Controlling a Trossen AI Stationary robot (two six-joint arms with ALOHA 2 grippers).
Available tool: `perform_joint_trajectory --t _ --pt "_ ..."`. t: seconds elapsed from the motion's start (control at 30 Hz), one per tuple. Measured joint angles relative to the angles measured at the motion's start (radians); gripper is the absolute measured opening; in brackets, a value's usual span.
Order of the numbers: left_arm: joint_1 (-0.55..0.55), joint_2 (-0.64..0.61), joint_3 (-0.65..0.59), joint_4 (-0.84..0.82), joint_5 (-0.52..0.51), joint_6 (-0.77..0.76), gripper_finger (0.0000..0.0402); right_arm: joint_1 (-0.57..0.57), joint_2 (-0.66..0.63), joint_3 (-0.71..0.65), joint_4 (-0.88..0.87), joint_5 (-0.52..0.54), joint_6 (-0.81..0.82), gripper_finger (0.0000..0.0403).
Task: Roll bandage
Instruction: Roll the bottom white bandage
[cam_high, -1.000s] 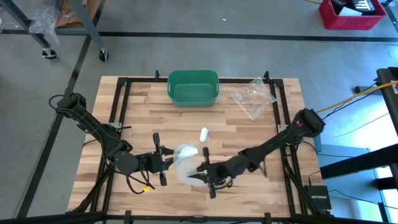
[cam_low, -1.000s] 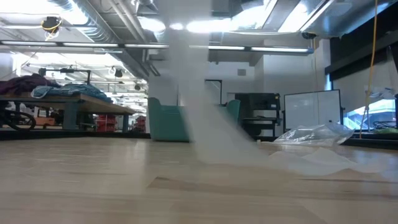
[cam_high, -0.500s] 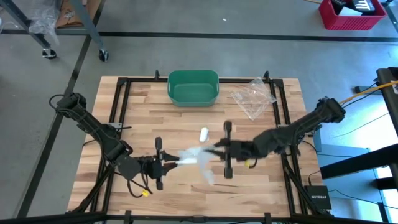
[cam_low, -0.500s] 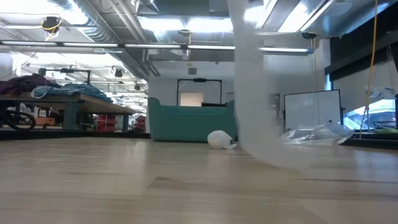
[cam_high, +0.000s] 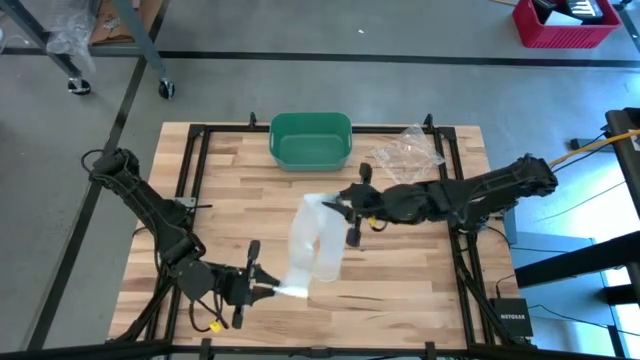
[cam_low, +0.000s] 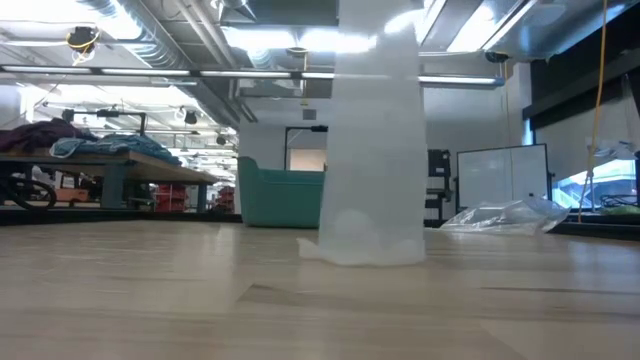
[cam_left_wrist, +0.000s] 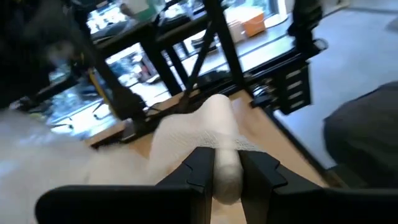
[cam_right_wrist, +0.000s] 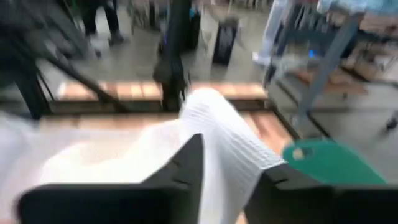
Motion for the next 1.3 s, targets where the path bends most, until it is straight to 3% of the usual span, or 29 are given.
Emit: perform_joint_trajectory --t 0.27,0.43,0.53,0.67,0.83,0.97,1.03,1.17,1.3 --pt "-0.052 -0.007 0.109 -0.167 0.148 -0.206 0.0045 -0.021 0.01 0.013 -0.291 -0.048 0.023 0.023" --pt "-0.061 -0.007 0.123 -0.205 0.155 -0.245 0.0045 -0.021 -0.019 0.112 -0.445 -0.26 0.108 0.0279" --pt "-0.044 -0.007 0.123 -0.2 0.181 -0.255 0.0045 -0.021 -0.013 0.167 -0.521 -0.361 0.121 0.029" --pt "-0.025 -0.007 0.123 -0.205 0.275 -0.307 0.0045 -0.019 -0.021 0.214 -0.609 -0.388 0.162 0.0291" --pt "-0.025 -0.007 0.123 -0.196 0.317 -0.305 0.0045 -0.021 -0.026 0.269 -0.823 -0.476 0.283 0.0291" --pt "-0.04 -0.014 0.123 -0.198 0.343 -0.311 0.0045 -0.021 -0.027 0.278 -0.891 -0.473 0.29 0.0291" --pt "-0.045 -0.028 0.123 -0.198 0.34 -0.309 0.0045 -0.021 -0.029 0.278 -0.869 -0.429 0.282 0.0291" --pt "-0.049 -0.043 0.123 -0.09 0.304 -0.218 0.0045 -0.021 -0.013 0.246 -0.653 -0.237 0.223 0.0291" --pt "-0.064 -0.042 0.123 0.049 0.202 -0.119 0.0045 -0.019 0.012 0.213 -0.619 -0.327 0.159 0.0291"
